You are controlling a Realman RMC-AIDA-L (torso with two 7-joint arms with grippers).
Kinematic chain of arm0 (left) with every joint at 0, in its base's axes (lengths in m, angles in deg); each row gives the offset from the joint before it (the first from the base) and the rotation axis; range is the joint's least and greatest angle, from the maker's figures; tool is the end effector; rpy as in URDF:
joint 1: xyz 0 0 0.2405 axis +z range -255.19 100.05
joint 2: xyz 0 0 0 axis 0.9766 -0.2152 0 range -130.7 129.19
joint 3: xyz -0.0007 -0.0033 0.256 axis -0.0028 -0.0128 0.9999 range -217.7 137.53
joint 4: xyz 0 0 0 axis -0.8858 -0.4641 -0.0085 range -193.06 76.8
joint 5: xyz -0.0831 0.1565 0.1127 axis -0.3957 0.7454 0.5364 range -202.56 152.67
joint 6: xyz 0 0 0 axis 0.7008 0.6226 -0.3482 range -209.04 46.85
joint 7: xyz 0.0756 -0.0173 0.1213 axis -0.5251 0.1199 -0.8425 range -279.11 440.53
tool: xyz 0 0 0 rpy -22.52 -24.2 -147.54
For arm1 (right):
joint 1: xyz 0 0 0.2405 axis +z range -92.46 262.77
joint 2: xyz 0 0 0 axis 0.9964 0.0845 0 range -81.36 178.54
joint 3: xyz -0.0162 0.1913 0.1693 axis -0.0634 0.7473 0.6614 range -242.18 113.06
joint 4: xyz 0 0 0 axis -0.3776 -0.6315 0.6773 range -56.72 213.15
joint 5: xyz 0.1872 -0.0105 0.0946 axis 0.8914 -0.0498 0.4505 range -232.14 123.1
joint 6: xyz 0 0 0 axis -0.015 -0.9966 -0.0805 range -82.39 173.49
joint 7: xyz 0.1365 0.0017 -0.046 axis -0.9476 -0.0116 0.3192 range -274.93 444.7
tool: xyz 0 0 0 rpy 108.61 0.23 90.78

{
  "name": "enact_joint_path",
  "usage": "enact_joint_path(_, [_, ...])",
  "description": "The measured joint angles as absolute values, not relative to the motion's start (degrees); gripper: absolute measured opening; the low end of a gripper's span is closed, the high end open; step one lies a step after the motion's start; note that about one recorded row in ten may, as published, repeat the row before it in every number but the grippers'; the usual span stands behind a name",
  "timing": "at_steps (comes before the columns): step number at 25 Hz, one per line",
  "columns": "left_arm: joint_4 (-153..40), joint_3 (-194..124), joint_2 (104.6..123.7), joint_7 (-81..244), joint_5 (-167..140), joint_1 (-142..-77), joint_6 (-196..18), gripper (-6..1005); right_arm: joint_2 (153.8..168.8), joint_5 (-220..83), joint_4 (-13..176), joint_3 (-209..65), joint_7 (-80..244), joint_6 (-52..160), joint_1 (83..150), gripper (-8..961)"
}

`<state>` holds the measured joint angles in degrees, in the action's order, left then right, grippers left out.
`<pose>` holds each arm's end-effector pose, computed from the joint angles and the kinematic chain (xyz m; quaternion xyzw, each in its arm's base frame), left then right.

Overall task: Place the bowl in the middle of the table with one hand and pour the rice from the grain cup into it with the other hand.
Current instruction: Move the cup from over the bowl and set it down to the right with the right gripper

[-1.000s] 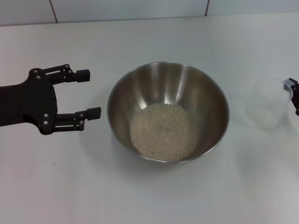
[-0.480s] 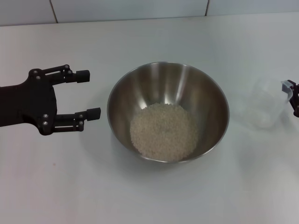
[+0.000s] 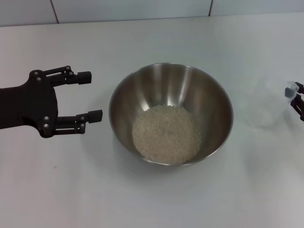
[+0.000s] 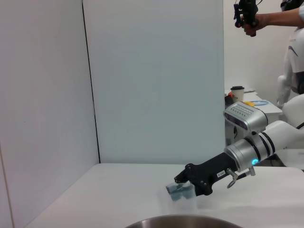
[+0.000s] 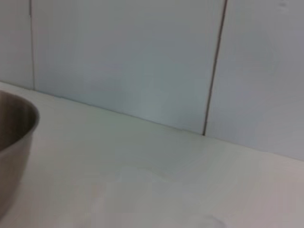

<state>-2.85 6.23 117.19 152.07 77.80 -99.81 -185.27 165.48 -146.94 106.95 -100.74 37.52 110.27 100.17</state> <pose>-0.2365 0.2968 0.0519 -0.9533 -0.0206 -0.2767 0.1197 0.3922 0.2908 0.0378 -0.8432 0.2322 0.1556 0.4592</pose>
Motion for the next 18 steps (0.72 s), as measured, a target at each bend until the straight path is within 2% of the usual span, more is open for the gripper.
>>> enact_joint_path(9, [-2.3, 6.2, 117.19, 152.3, 77.8, -99.8, -185.4, 805, 165.22, -147.0, 107.6, -98.8, 35.5, 115.3, 98.6, 293])
enact_joint_path(13, [-2.3, 6.2, 117.24, 152.5, 77.8, -99.8, -185.6, 805, 164.98, -147.1, 108.5, -99.0, 34.1, 120.3, 96.8, 471])
enact_joint_path(14, [-2.3, 6.2, 117.24, 152.5, 77.8, -99.8, -185.6, 805, 165.11, -147.1, 109.5, -99.2, 33.2, 120.8, 95.8, 515])
enact_joint_path(18, [-2.3, 6.2, 117.29, 152.6, 77.6, -99.7, -185.8, 805, 166.3, -147.2, 112.9, -98.9, 31.8, 120.6, 92.3, 544])
